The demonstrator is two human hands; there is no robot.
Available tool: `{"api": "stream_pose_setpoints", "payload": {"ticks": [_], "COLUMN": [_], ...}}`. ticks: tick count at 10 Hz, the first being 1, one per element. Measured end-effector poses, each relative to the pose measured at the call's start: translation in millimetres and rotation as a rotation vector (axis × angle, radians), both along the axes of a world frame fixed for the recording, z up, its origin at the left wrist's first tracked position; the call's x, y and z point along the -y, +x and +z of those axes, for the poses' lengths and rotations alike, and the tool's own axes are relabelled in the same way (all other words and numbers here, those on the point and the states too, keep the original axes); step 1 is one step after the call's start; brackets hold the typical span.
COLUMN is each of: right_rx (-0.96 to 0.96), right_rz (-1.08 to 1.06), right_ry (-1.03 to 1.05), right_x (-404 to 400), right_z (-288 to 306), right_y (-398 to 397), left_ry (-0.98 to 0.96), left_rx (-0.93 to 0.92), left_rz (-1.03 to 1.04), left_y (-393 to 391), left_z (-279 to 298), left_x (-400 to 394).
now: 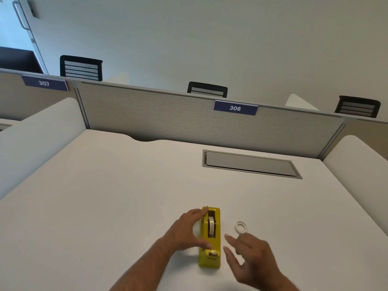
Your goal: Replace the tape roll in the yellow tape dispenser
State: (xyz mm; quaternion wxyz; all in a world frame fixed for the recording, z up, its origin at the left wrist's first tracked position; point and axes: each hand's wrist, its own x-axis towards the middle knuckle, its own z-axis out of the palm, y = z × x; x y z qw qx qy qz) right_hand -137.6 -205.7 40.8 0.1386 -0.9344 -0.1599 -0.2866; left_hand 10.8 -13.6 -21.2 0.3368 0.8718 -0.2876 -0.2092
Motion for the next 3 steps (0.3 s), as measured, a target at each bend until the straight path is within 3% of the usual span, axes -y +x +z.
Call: {"api": "stream_pose_setpoints", "payload": {"ticks": [3], "right_rx": [0.314], "right_rz": [0.084], "right_ry": [0.473], "right_x": [-8], "right_z": [151], "right_y": [-9], "left_ry": [-0.125], "left_rx": [0.051], "left_rz": [0.071], "left_y": [9], "left_z": [8], "left_x": [-17]}}
